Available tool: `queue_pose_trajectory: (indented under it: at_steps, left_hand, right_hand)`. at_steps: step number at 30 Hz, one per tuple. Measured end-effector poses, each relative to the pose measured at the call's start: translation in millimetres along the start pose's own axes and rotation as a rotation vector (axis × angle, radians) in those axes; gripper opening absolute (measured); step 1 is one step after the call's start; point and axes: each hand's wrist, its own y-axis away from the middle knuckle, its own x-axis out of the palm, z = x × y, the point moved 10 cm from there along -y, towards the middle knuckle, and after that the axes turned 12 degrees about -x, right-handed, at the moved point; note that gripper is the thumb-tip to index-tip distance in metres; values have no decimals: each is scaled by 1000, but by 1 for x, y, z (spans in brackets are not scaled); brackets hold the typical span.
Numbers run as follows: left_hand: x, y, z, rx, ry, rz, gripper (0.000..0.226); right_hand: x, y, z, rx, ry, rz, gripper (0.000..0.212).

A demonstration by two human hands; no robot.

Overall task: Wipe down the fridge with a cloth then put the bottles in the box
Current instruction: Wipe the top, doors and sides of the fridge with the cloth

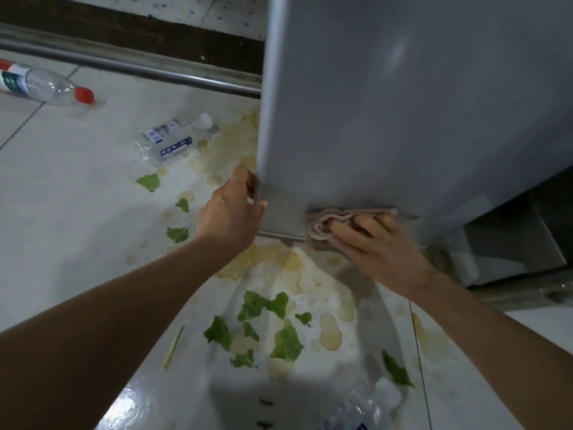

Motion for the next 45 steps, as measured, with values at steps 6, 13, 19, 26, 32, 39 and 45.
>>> queue_pose_trajectory:
  at_steps: [6, 13, 19, 26, 32, 39, 45]
  left_hand:
    - [1, 3, 1, -26, -26, -28, 21]
    - [-1, 6, 0, -77, -94, -74, 21]
    - [0, 8, 1, -82, -85, -93, 19]
    - [-1, 7, 5, -82, -92, -147, 19]
    - [-1, 7, 7, -98, -75, -141, 18]
    - [1, 6, 4, -62, -63, -108, 18]
    - [0, 7, 5, -39, -55, -140, 19]
  right_hand:
    - [-13, 44, -32, 228, 52, -138, 35]
    - [42, 61, 12, 81, -160, 239, 61]
    - [-14, 94, -49, 365, -18, -85, 41]
    - [32, 131, -45, 580, -221, 111, 55]
    - [62, 167, -32, 1008, -529, 238, 34]
    - [24, 188, -52, 1516, -477, -187, 63]
    - [60, 191, -48, 1692, -587, -105, 74]
